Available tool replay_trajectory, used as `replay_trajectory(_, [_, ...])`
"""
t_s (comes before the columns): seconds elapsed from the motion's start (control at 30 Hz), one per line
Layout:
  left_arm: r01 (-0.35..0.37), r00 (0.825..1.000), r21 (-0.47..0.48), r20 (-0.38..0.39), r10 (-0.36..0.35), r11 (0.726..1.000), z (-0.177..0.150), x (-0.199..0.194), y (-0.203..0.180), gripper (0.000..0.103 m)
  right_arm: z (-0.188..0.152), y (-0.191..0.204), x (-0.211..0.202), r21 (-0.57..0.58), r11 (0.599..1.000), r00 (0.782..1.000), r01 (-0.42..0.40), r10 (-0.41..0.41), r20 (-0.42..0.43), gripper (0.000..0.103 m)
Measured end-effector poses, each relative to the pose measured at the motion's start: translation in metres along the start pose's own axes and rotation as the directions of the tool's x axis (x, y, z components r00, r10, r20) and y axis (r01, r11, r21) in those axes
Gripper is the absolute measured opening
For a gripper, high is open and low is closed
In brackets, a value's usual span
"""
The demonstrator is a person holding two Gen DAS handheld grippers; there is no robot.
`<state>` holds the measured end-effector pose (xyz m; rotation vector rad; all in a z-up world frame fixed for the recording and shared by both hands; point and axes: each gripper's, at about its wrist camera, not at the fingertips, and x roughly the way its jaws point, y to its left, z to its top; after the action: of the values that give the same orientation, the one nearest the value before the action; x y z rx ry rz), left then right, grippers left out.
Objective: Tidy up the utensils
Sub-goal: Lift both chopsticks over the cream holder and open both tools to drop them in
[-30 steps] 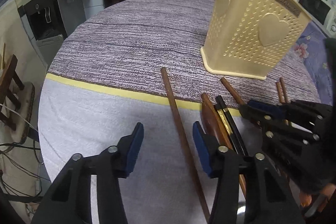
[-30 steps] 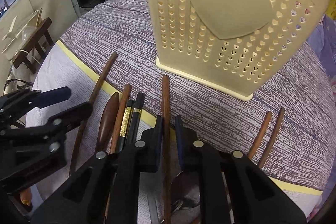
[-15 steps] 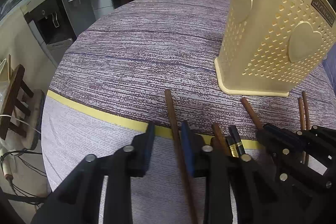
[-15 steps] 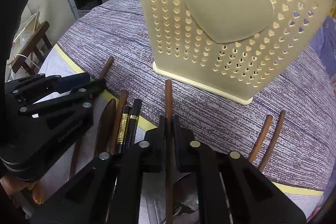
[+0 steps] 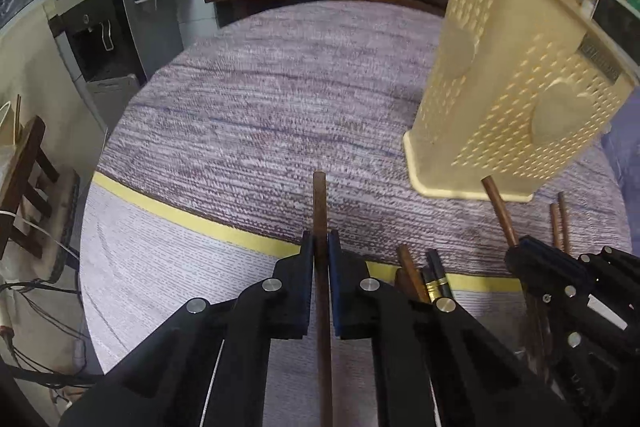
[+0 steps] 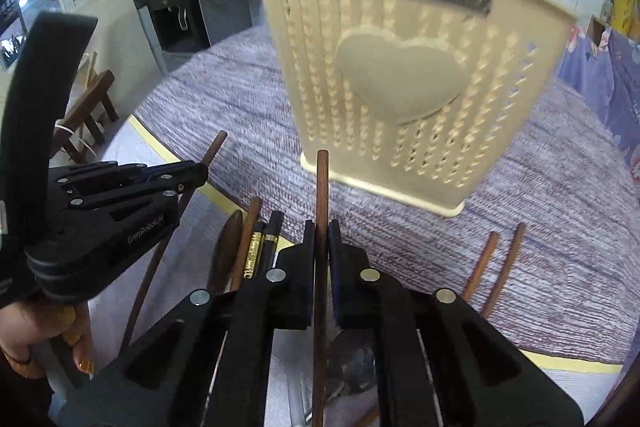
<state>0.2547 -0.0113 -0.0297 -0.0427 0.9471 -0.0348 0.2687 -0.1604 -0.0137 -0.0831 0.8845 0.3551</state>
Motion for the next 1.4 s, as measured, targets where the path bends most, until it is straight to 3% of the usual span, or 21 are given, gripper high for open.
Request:
replay_trajectory(0.17, [0.079, 0.992, -0.01, 0.101, -0.077, 0.997, 0.009, -0.043, 0.006, 0.008, 0.006, -0.017, -0.052, 0.047, 0.999, 0.993, -0.021, 0.016, 0.114, 0.007])
replay_trajectory(0.4, [0.16, 0.966, 0.002, 0.205, -0.157, 0.987, 0.023, -0.095, 0.019, 0.008, 0.004, -0.043, -0.127, 0.068, 0.997, 0.976, -0.024, 0.008, 0.216, 0.007])
replay_trajectory(0.6, [0.165, 0.95, 0.036, 0.264, -0.168, 0.986, 0.03, -0.121, 0.026, 0.008, -0.001, -0.081, -0.167, 0.145, 0.989, 0.962, -0.014, -0.026, 0.273, 0.007])
replay_trajectory(0.77, [0.167, 0.938, 0.049, 0.299, -0.174, 0.985, 0.032, -0.133, 0.028, 0.008, -0.005, -0.1, -0.176, 0.195, 0.981, 0.959, -0.017, -0.039, 0.281, 0.007])
replay_trajectory(0.97, [0.178, 0.938, 0.027, 0.299, -0.178, 0.984, 0.037, -0.132, 0.035, 0.008, -0.002, -0.103, -0.177, 0.195, 0.981, 0.959, -0.018, -0.038, 0.282, 0.007])
replay_trajectory(1.13, [0.174, 0.924, 0.018, 0.342, -0.169, 0.985, 0.049, -0.15, 0.044, 0.008, 0.01, -0.107, -0.188, 0.186, 0.982, 0.951, 0.019, -0.075, 0.3, 0.007])
replay_trajectory(1.27, [0.166, 0.894, 0.03, 0.417, -0.163, 0.986, 0.08, -0.18, 0.042, 0.008, 0.039, -0.106, -0.211, 0.167, 0.984, 0.926, 0.065, -0.122, 0.357, 0.007])
replay_trajectory(1.4, [0.185, 0.842, 0.055, 0.505, -0.187, 0.981, 0.118, -0.222, 0.028, 0.008, 0.087, -0.105, -0.251, 0.178, 0.982, 0.879, 0.056, -0.133, 0.459, 0.007])
